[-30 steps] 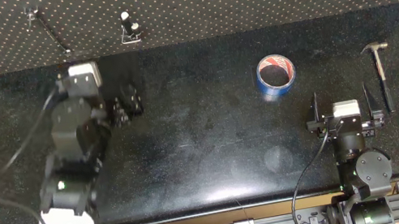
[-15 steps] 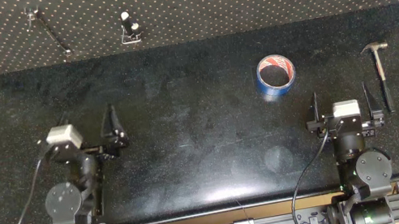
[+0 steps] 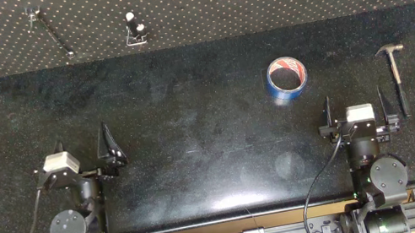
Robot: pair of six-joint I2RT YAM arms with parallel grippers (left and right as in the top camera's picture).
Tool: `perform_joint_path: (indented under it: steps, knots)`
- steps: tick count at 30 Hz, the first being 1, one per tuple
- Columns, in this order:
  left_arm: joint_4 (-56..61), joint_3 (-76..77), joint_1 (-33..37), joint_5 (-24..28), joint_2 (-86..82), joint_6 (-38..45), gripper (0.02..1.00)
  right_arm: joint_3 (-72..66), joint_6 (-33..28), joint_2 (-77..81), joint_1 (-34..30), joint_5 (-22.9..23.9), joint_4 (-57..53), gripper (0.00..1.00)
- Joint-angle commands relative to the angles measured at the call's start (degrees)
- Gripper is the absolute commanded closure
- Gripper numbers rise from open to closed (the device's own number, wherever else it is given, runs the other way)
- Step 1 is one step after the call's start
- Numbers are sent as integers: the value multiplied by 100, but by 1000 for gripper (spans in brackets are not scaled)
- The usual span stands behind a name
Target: Place Tools Onto Pegboard
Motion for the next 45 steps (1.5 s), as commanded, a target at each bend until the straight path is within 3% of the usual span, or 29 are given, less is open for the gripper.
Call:
perform_joint_path:
  steps: [1, 9, 45]
  knots:
    - [-796, -7, 13, -85, -695, 240, 25, -11, -57, -15, -24, 111, -52, 25]
    - [-1670, -7, 13, -85, -1233, 1381, 23, -11, -57, -15, -24, 114, -50, 25]
    - [-1770, -7, 13, -85, -1274, 1405, 23, -11, -57, -15, -24, 114, -52, 25]
